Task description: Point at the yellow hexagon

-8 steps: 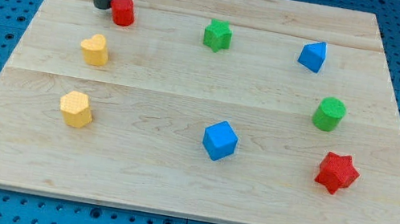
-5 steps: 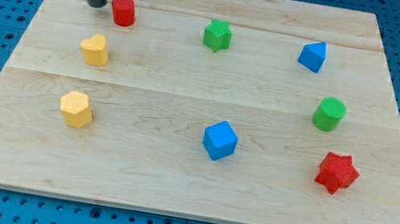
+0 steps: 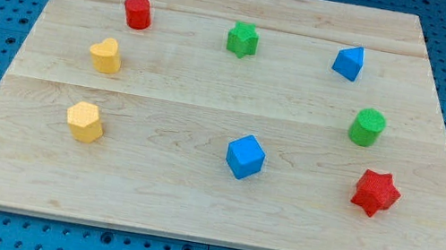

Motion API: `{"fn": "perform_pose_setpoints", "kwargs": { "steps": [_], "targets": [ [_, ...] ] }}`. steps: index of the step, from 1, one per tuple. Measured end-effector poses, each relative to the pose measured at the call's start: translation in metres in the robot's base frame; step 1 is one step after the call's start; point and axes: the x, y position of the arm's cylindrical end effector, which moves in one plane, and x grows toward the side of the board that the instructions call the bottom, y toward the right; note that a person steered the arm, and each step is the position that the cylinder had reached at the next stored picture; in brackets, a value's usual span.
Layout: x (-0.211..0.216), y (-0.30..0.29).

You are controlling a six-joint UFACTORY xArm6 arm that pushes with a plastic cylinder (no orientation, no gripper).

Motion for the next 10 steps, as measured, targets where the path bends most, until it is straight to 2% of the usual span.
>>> {"fn": "perform_pose_setpoints", "kwargs": {
  "steps": [2,4,5,8,10],
  "targets": [
    [0.121,0.015],
    [0.156,0.068],
    [0.175,0.072],
    [0.176,0.205],
    [0.199,0.089]
  ]
}}
